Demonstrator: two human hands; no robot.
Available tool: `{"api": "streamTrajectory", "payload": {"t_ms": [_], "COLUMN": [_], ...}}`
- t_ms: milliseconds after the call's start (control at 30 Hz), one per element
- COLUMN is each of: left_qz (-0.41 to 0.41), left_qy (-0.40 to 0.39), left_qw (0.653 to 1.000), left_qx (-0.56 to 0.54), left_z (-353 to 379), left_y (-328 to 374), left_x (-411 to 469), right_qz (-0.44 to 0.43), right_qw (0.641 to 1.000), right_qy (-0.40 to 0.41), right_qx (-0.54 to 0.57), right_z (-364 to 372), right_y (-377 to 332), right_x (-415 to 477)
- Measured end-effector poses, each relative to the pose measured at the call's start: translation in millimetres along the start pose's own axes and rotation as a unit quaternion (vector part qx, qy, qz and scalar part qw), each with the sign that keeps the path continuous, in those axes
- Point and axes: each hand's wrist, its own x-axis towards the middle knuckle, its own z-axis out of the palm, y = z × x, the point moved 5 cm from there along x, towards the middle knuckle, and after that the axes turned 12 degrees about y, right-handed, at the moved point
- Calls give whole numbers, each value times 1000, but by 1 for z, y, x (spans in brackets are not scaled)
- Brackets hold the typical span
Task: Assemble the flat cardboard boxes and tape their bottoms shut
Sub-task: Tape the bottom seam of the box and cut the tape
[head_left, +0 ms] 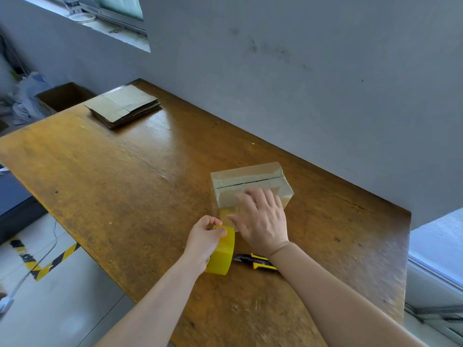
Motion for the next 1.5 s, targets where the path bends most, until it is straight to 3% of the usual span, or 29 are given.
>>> {"api": "streamTrajectory", "payload": {"t_ms": [167, 400, 533, 833, 967, 1133, 1267, 1400, 1500], "left_qz": [-6, 10, -5, -19, -19, -25, -17, 8, 29], "left_qy": [12, 32, -22, -13, 8, 25, 17, 16, 21], "left_qw": [1000, 999, 997, 997, 999, 999, 1000, 1000, 999], "left_qx": [-13, 18, 77, 70, 49, 11, -13, -22, -26], "left_z": [-2, -1, 5, -10, -20, -30, -37, -45, -55], "left_y": [0, 2, -12, -12, -10, -4, 5, 14, 22], "left_x": [1, 5, -1, -1, 2, 3, -3, -9, -16], "right_qz": [-11, -16, -17, 19, 41, -4, 84, 138, 165], "right_qw": [985, 986, 984, 986, 982, 970, 951, 899, 901], "right_qy": [-168, -158, -158, -130, -160, -238, -295, -411, -394], "right_qx": [-40, -56, -77, -101, -95, -55, 45, -59, -71], "right_z": [35, 42, 47, 52, 54, 45, 25, 18, 12], "right_y": [-3, -2, -5, -20, -23, -13, 5, 46, 47], "right_x": [12, 13, 17, 29, 36, 31, 49, 37, 31]}}
